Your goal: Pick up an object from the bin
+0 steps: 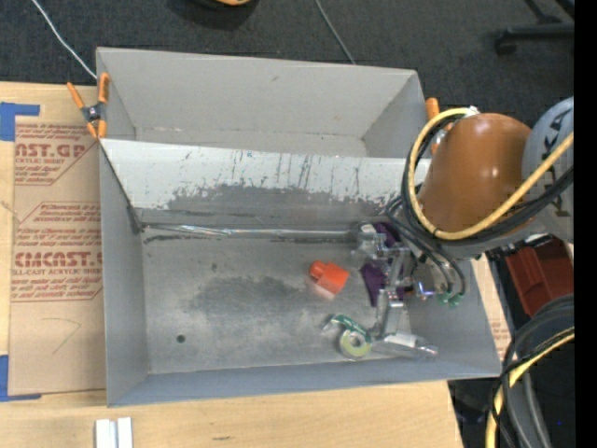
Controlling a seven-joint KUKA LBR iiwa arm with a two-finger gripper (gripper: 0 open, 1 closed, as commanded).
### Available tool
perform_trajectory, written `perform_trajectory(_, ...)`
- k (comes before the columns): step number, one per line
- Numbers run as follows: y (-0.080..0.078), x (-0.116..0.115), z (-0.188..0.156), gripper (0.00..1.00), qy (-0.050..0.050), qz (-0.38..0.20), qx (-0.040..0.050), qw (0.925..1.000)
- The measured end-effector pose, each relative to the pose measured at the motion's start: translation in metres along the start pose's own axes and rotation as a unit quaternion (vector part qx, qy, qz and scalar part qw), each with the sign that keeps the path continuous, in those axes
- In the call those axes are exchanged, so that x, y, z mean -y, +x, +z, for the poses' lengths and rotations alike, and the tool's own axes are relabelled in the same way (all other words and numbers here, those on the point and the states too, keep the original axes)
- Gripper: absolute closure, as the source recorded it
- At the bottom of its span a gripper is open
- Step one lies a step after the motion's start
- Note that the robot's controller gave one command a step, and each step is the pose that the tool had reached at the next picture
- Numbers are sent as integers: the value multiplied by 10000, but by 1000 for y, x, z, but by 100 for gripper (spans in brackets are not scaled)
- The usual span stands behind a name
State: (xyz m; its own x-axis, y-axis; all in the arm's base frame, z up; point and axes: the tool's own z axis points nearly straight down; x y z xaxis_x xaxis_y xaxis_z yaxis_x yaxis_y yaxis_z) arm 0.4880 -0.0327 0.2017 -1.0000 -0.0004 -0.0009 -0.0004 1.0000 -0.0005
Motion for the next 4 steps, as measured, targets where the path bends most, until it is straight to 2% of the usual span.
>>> perform_trajectory(1,-10,35,63,0,-3,604,-43,9982)
perform_trajectory(2,1,37,63,0,2,453,-3,9990)
perform_trajectory(3,4,37,44,0,-2,1441,-37,9896)
perform_trajectory(4,6,41,132,0,3,2001,-10,9798)
